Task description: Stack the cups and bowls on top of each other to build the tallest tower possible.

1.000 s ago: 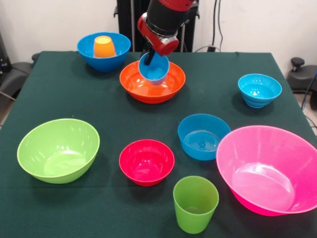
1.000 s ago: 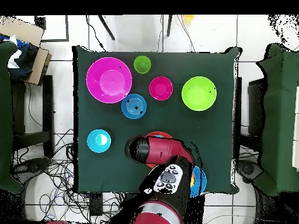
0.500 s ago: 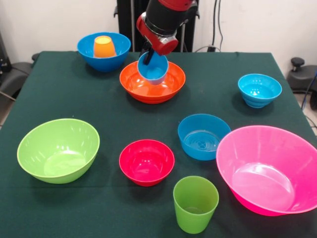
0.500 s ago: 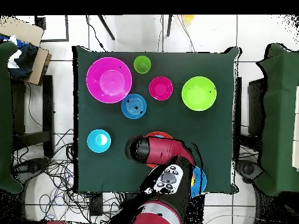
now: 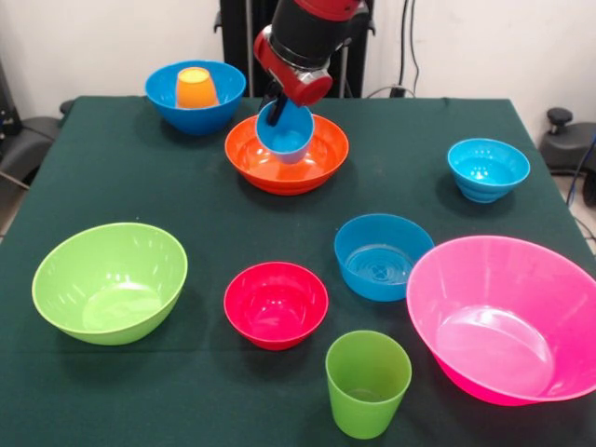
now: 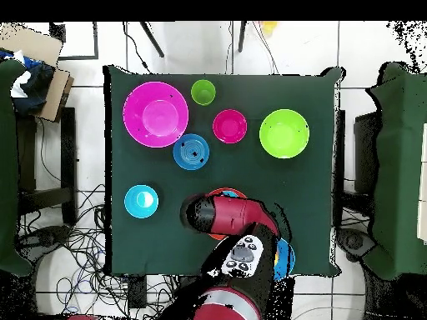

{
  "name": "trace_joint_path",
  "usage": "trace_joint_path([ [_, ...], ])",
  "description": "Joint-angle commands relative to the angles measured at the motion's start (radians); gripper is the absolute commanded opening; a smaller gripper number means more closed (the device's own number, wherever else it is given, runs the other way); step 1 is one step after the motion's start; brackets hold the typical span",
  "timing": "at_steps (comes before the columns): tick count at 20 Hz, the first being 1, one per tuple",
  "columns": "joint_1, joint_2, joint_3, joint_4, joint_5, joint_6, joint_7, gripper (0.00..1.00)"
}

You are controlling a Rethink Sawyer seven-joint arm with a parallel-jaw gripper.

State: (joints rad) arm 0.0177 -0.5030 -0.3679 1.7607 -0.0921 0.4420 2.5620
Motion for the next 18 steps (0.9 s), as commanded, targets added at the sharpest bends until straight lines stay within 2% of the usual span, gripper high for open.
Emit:
trace_joint_path([
  [1,-0.019,0.049,0.066,0.003,-0.016,-0.107,0.073,0.00],
  [7,-0.018,0.062,0.064,0.009,-0.019,-0.137,0.072,0.00],
  [18,-0.018,0.070,0.060,-0.003,-0.013,-0.129,0.059,0.00],
])
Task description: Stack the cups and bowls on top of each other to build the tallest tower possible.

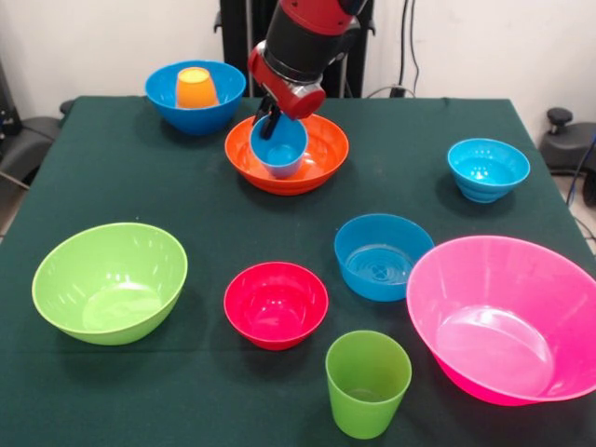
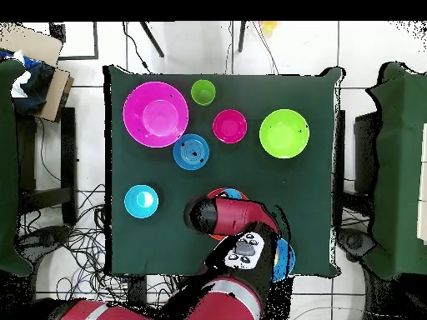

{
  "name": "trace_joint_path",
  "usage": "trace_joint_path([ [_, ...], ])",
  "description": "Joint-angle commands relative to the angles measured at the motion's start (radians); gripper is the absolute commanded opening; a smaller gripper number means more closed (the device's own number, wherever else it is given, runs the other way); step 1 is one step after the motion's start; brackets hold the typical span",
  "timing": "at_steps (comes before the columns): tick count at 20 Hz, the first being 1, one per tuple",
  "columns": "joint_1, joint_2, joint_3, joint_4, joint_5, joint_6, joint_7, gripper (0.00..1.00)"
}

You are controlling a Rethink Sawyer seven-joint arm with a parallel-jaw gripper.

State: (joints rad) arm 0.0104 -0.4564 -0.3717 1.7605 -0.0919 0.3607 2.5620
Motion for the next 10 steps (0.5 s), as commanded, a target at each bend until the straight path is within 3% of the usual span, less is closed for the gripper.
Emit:
trace_joint_path([
  [1,-0.011,0.024,0.063,-0.003,-0.013,-0.047,0.059,0.00],
  [10,-0.004,0.026,0.061,-0.001,-0.010,-0.048,0.065,0.00],
])
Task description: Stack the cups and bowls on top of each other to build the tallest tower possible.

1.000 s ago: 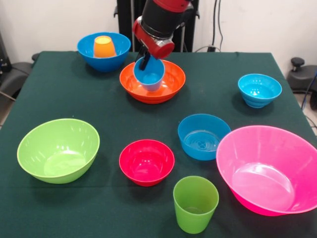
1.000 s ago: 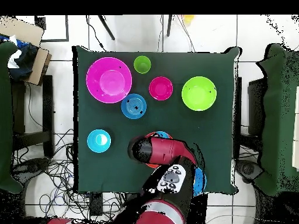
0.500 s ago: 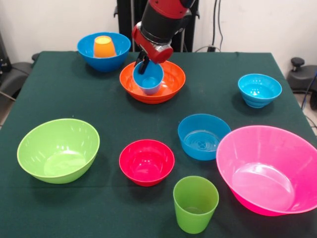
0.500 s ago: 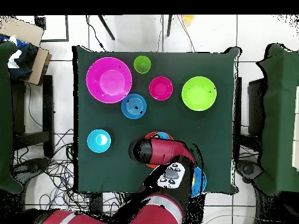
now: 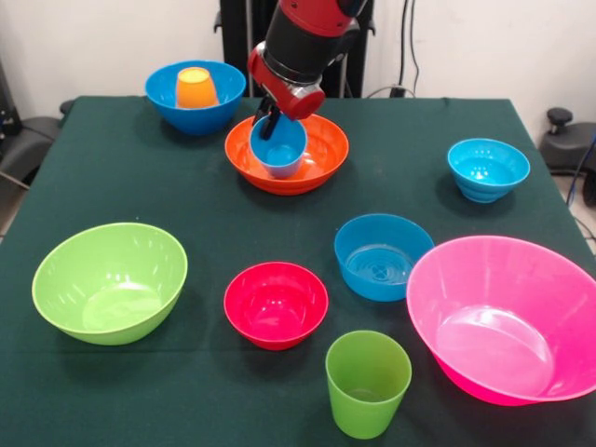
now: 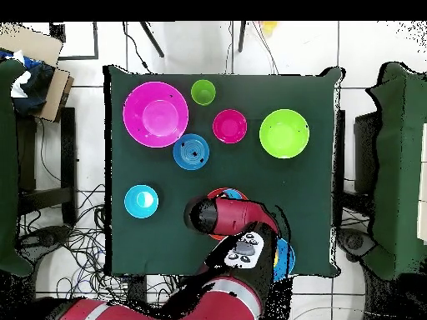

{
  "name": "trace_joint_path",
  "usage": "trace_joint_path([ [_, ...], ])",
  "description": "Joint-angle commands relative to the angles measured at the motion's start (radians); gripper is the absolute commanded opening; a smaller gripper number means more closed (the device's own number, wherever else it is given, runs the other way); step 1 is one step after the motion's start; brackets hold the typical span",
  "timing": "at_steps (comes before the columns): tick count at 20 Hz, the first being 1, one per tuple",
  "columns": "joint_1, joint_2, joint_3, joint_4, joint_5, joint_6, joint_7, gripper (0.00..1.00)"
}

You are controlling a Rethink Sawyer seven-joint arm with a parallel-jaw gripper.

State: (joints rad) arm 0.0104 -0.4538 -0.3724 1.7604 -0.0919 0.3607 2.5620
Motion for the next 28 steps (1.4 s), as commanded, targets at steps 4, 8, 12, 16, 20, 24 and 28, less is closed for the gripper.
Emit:
trace_joint_path([
  [4,-0.002,0.024,0.060,0.000,-0.010,-0.049,0.067,0.00],
  [8,-0.006,0.020,0.065,0.007,-0.012,-0.056,0.063,0.00],
  [12,-0.008,0.020,0.064,0.011,-0.014,-0.062,0.064,0.00],
  [16,-0.008,0.021,0.063,0.008,-0.013,-0.060,0.063,0.00],
  [20,-0.009,0.021,0.064,0.008,-0.011,-0.057,0.064,0.00],
  [24,-0.011,0.024,0.068,0.014,-0.012,-0.072,0.067,0.00],
  [28,-0.016,0.028,0.069,0.015,-0.016,-0.081,0.064,0.00],
])
